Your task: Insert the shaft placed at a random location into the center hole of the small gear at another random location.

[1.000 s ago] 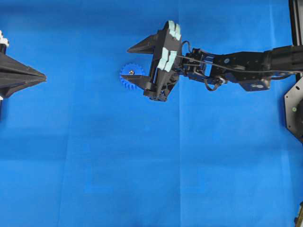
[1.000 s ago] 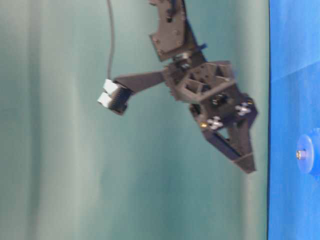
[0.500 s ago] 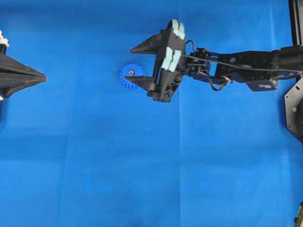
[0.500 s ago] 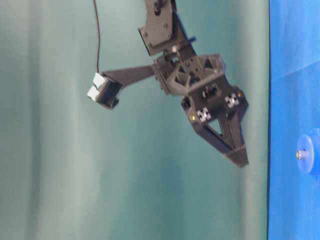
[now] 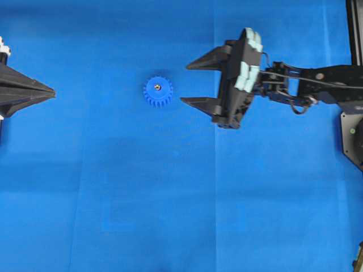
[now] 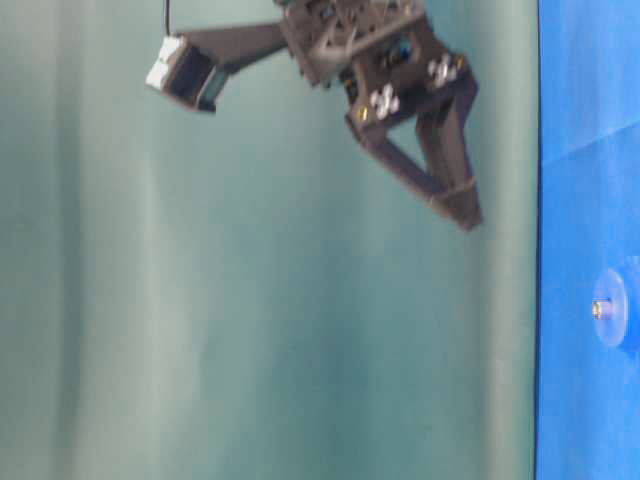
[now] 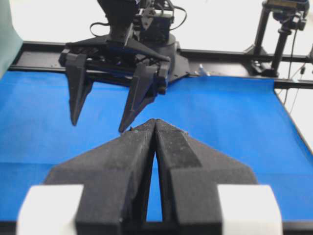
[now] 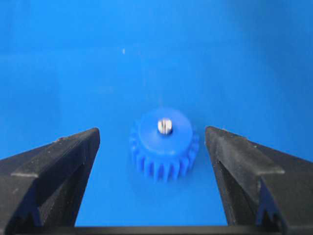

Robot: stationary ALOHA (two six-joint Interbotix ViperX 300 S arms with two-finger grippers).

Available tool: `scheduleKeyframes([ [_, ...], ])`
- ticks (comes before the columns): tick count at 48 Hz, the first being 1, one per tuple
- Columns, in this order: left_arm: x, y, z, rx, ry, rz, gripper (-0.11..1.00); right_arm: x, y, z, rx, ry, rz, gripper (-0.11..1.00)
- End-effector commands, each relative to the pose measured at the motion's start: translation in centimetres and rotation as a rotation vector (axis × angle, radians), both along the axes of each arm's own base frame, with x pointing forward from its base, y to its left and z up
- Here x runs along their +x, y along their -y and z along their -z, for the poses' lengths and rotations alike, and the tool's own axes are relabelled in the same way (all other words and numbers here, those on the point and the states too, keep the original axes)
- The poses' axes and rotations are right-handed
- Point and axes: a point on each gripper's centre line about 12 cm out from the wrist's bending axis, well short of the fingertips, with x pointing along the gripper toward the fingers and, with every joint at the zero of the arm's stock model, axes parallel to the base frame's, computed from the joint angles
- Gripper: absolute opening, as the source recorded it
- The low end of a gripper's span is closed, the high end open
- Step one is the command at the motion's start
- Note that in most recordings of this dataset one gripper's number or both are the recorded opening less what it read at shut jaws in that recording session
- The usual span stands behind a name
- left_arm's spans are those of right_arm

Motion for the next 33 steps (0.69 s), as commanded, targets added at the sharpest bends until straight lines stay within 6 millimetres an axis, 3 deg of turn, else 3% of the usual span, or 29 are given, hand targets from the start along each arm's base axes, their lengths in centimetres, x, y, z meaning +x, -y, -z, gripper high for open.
scheduleKeyframes([
  [1,0.07,0.06,-0.47,0.003,0.014,0.003,0.00,-0.69,-0.16,-1.16,-0.002,0.037,0.001,0.74],
  [33,-0.20,0.06,-0.66,0.003,0.015,0.003,0.00,-1.05,-0.17,-1.18,-0.004,0.044,0.003,0.74],
])
